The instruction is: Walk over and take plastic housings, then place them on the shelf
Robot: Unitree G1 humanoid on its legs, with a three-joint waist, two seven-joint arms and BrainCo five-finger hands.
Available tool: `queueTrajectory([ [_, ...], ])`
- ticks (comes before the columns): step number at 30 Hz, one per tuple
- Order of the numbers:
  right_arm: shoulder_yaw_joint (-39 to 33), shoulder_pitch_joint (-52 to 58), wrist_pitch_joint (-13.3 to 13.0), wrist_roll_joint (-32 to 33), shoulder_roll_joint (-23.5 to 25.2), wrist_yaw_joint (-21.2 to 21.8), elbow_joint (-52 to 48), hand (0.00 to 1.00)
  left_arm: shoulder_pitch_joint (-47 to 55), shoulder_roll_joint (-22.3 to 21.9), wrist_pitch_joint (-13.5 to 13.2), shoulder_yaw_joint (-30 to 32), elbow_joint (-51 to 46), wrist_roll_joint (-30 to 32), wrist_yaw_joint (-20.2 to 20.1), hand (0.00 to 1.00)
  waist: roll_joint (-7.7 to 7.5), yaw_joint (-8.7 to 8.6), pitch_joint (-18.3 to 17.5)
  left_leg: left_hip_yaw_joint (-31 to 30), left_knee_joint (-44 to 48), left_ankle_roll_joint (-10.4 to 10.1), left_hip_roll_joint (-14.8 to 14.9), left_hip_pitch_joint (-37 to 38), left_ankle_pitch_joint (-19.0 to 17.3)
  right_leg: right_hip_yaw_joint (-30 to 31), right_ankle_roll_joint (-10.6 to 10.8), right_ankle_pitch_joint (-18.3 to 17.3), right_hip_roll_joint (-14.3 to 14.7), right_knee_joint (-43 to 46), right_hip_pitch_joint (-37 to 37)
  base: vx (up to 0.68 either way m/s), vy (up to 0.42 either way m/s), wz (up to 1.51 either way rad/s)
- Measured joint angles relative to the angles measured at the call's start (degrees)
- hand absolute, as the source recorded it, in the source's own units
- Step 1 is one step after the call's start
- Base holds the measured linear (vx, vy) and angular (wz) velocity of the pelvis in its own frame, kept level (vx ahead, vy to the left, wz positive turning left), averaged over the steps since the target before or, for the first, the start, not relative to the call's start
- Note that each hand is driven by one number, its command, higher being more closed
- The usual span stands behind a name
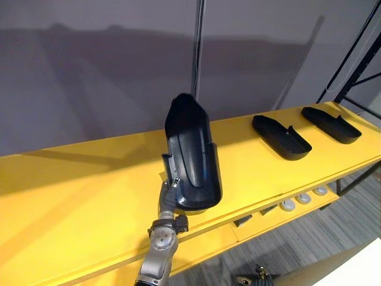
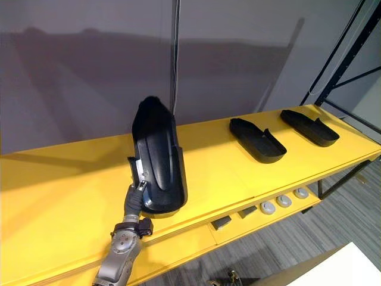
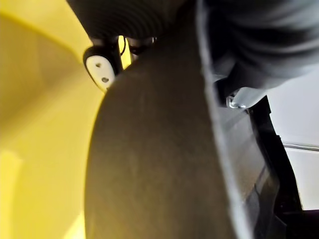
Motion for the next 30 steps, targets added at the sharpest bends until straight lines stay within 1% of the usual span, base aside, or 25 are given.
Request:
queueTrajectory([
  [1,0.8,-0.3,0.0,-0.4,-0.3,0.1,0.0,0.00,-1.3,0.1,0.5,0.6,1.7,0.0,0.9,1.00,0.07,-0.65,0.0,-0.7,-0.2,0.2,-0.2,0.0,0.6,-0.7,-0.4,0.5,-0.2,0.0,0.1,0.00,0.040,0.18],
  [2,0.9,-0.3,0.0,-0.5,-0.3,0.1,0.0,0.00,-2.1,0.1,0.6,0.8,2.6,0.0,1.3,1.00,0.10,-0.70,-0.1,-1.2,-0.3,0.1,-0.3,0.0,0.8,-1.0,-0.4,0.6,-0.2,0.0,0.1,-0.01,0.037,0.23],
  [5,1.1,-1.5,0.0,-0.8,-0.4,0.3,1.4,0.00,-5.7,0.3,0.9,2.7,6.1,-0.2,2.4,1.00,0.12,-0.88,0.0,-1.5,-1.0,0.8,-0.7,-0.1,1.3,-1.6,-0.4,0.6,-0.5,-0.1,0.1,-0.03,0.028,0.11],
  [6,1.1,-2.1,0.0,-0.8,-0.5,0.4,2.3,0.00,-7.3,0.7,0.9,3.5,8.1,-0.4,3.0,1.00,0.14,-1.11,0.0,-2.0,-1.4,1.5,-1.0,-0.2,1.8,-1.6,-0.4,0.6,-0.7,-0.3,0.0,-0.06,-0.004,0.11],
  [7,1.4,-2.6,0.0,-0.8,-0.6,0.4,2.8,0.00,-8.8,1.2,1.2,3.9,9.8,-1.1,3.6,1.00,0.16,-1.30,0.0,-2.6,-2.3,1.4,-1.3,-0.2,2.4,-1.6,-0.4,0.6,-0.9,-0.3,-0.3,-0.06,-0.013,0.12],
  [11,1.6,-4.1,0.0,-1.5,-1.0,0.9,4.4,0.00,-12.4,1.7,1.9,5.4,13.3,-1.4,4.1,1.00,0.07,-1.41,0.4,-2.9,-5.1,2.2,-1.6,-0.6,4.5,-1.6,-0.4,0.6,-0.9,-0.4,-1.8,-0.10,-0.042,0.06],
  [13,1.6,-4.5,0.0,-1.7,-1.3,0.9,4.7,0.00,-14.4,2.1,2.1,5.5,15.3,-2.6,4.4,1.00,0.07,-1.99,0.5,-3.8,-6.4,2.6,-1.6,-0.9,5.4,-1.6,-0.4,0.6,-0.8,-0.6,-2.5,-0.15,-0.089,0.08],
  [15,1.6,-5.0,0.0,-2.0,-1.7,0.9,4.8,0.00,-17.1,2.4,2.3,6.1,17.8,-3.7,4.5,1.00,-0.09,-3.09,1.2,-4.3,-8.9,2.4,-1.7,-0.8,7.5,-1.7,-0.5,0.7,-0.7,-0.8,-3.2,-0.16,-0.089,0.07],
  [16,1.6,-5.3,0.0,-1.9,-1.8,0.9,4.7,0.00,-17.8,2.4,2.4,6.3,18.6,-3.7,4.5,1.00,0.04,-3.30,1.5,-4.3,-9.6,2.4,-1.6,-0.6,8.1,-1.7,-0.8,1.0,-0.6,-1.0,-3.3,-0.18,-0.087,0.01],
  [18,1.7,-6.1,0.0,-2.0,-2.2,0.9,4.8,0.00,-20.3,2.5,2.5,7.1,21.4,-4.9,4.3,1.00,0.12,-4.18,2.2,-4.3,-12.5,2.2,-0.9,0.0,9.8,-1.7,-1.3,2.4,0.3,-2.2,-3.6,-0.18,-0.074,-0.01],
  [20,1.7,-6.2,0.0,-2.0,-2.2,1.0,4.7,0.00,-21.9,2.6,2.5,7.1,22.9,-5.8,4.1,1.00,-0.17,-4.29,2.5,-4.2,-13.7,1.4,-0.7,0.0,10.8,-1.5,-1.7,3.1,0.6,-3.2,-3.8,-0.17,-0.059,-0.04],
  [21,1.7,-6.3,0.0,-2.0,-2.4,1.0,4.7,0.00,-23.1,2.8,2.6,7.2,24.0,-6.0,3.8,1.00,-0.18,-4.46,2.7,-4.1,-14.6,1.5,-0.5,0.0,11.5,-1.5,-1.4,3.4,0.9,-4.1,-3.8,-0.15,-0.053,-0.03],
  [24,1.8,-6.7,0.0,-2.0,-2.9,1.2,4.7,0.00,-25.3,2.9,2.8,7.3,25.7,-8.1,3.5,1.00,-0.10,-5.12,3.3,-3.6,-15.5,1.0,0.0,-0.2,11.9,-1.5,-1.6,4.3,1.3,-5.7,-3.7,-0.10,-0.042,-0.02],
  [25,1.8,-6.7,0.0,-2.0,-3.0,1.3,4.7,0.00,-25.4,2.9,2.8,7.5,25.8,-8.3,3.5,0.00,-0.10,-5.22,3.3,-3.5,-15.5,1.0,0.1,-0.2,11.9,-1.5,-1.6,4.3,1.4,-5.7,-3.7,-0.04,-0.031,-0.05],
  [29,1.9,-6.8,0.0,-2.0,-3.2,2.1,4.7,0.00,-27.8,2.8,2.7,9.3,27.3,-10.4,3.6,0.00,0.00,-5.55,3.3,-2.7,-15.5,1.0,0.6,-0.2,11.9,-1.1,-1.6,4.6,1.9,-5.7,-3.7,0.03,-0.026,-0.08],
  [30,2.2,-7.0,0.0,-2.0,-3.2,2.1,4.7,0.00,-28.5,2.8,2.7,9.5,27.5,-10.8,3.8,0.00,0.02,-5.82,3.5,-2.6,-15.4,1.0,0.7,-0.2,11.8,-1.0,-2.0,5.0,2.0,-5.8,-3.7,0.06,-0.014,-0.07],
])
